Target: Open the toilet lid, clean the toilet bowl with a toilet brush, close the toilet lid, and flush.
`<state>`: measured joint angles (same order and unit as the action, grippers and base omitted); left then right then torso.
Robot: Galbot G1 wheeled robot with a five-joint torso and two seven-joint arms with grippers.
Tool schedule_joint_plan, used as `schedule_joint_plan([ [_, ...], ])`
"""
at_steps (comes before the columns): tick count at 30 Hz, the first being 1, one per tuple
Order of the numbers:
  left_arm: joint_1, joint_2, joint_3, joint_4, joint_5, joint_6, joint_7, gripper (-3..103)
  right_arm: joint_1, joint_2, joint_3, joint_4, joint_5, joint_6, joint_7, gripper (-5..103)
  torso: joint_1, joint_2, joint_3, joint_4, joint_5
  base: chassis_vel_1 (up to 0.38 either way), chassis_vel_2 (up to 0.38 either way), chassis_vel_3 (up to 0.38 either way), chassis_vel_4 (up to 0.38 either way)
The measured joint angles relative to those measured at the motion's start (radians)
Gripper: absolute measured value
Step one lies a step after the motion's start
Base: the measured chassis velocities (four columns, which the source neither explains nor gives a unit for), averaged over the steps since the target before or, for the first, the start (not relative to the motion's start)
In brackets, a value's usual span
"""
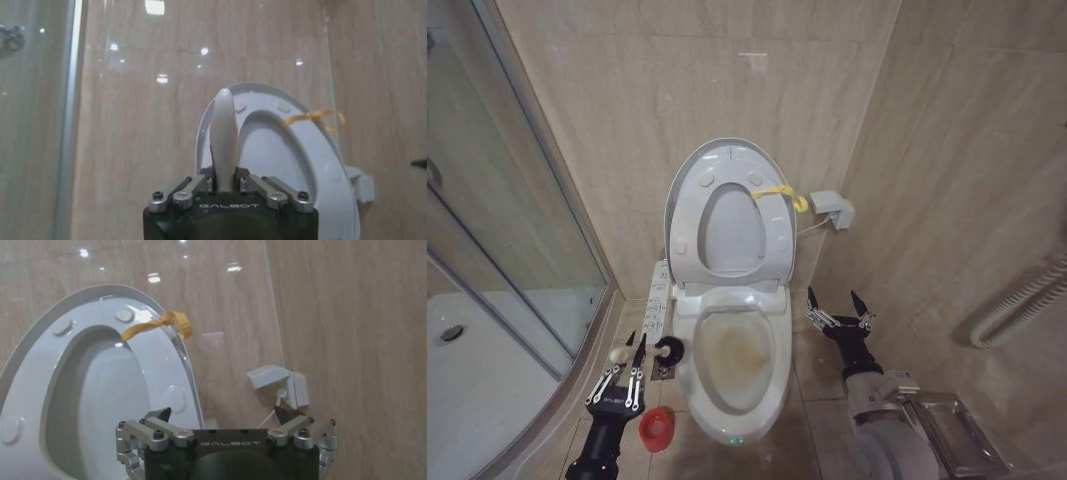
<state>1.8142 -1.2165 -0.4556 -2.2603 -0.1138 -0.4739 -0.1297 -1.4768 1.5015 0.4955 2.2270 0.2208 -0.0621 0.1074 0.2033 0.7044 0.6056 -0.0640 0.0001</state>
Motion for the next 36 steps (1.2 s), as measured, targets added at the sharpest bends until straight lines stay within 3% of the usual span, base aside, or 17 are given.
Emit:
schedule_joint_plan([
  [10,-0.169,0.053,0.072,0.085,-0.075,0.036,0.061,18,0.0,0.0,0.0,0.0,0.0,0.0,0.0,100,0.0,0.0,0.0,-0.0001,-0.0001,-0.011,0.006,0.014,-0.008],
  [20,-0.367,0.127,0.159,0.248,-0.245,0.071,0.119,18,0.0,0.0,0.0,0.0,0.0,0.0,0.0,100,0.0,0.0,0.0,0.0001,-0.0002,0.0,0.0,0.0,0.0],
  [23,-0.388,0.133,0.175,0.268,-0.26,0.08,0.121,18,0.0,0.0,0.0,0.0,0.0,0.0,0.0,100,0.0,0.0,0.0,-0.0001,-0.0001,0.0,0.0,0.0,0.0],
  [31,-0.55,0.161,0.326,0.427,-0.344,0.138,0.137,18,0.0,0.0,0.0,0.0,0.0,0.0,0.0,100,0.0,0.0,0.0,0.0,-0.0001,0.0,0.0,0.0,0.0],
  [36,-0.64,0.154,0.404,0.531,-0.354,0.138,0.146,18,0.0,0.0,0.0,0.0,0.0,0.0,0.0,100,0.0,0.0,0.0,0.0001,0.0,0.0,0.0,0.0,0.0],
])
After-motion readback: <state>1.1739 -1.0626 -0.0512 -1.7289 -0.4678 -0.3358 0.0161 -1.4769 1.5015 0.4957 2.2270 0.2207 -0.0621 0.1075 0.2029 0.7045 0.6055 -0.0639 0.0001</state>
